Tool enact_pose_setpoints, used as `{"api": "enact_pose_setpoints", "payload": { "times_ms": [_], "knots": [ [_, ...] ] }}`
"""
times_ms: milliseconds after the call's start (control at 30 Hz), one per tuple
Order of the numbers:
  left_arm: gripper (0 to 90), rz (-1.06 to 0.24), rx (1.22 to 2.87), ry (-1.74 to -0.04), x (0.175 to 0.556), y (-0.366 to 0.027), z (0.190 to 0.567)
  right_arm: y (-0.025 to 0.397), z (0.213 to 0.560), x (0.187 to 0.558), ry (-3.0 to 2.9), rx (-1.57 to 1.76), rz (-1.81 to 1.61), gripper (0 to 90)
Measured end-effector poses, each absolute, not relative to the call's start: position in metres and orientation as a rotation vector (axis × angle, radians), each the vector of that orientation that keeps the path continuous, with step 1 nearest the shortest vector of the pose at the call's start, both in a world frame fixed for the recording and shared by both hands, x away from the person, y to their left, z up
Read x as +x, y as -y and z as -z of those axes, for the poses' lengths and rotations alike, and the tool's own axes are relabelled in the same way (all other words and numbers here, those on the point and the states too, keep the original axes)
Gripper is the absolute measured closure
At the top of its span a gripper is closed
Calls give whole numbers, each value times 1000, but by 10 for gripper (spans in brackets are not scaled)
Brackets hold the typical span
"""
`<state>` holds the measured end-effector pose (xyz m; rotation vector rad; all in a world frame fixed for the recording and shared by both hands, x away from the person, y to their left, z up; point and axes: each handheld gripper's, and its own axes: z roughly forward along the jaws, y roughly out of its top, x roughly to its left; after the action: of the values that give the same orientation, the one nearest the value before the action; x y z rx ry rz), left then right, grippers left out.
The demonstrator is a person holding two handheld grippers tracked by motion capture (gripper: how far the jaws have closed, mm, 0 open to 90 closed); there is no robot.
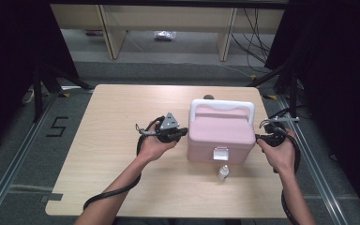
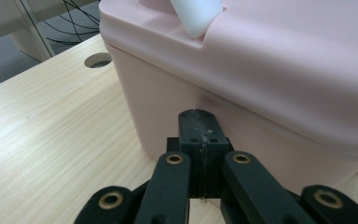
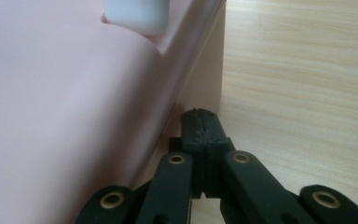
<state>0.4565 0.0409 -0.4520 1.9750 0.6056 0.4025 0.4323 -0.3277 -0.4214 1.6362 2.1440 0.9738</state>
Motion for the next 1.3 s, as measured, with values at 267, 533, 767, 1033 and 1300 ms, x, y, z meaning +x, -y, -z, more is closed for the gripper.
{"api": "enact_pose_setpoints", "payload": {
  "times_ms": [267, 533, 767, 1033, 1300],
  "knots": [
    [896, -401, 1969, -591, 457, -37, 453, 333, 424, 439, -2123, 1623, -955, 900],
    [869, -416, 1964, -606, 457, -37, 455, 335, 427, 441, -2106, 1612, -975, 900],
    [865, -410, 1964, -607, 457, -38, 455, 333, 424, 444, -2121, 1633, -956, 900],
    [640, -393, 1890, -677, 458, -57, 442, 341, 413, 431, -2005, 1697, -951, 862],
    [456, -327, 1750, -726, 452, -64, 412, 356, 400, 413, -1976, 1677, -953, 802]
  ]
}}
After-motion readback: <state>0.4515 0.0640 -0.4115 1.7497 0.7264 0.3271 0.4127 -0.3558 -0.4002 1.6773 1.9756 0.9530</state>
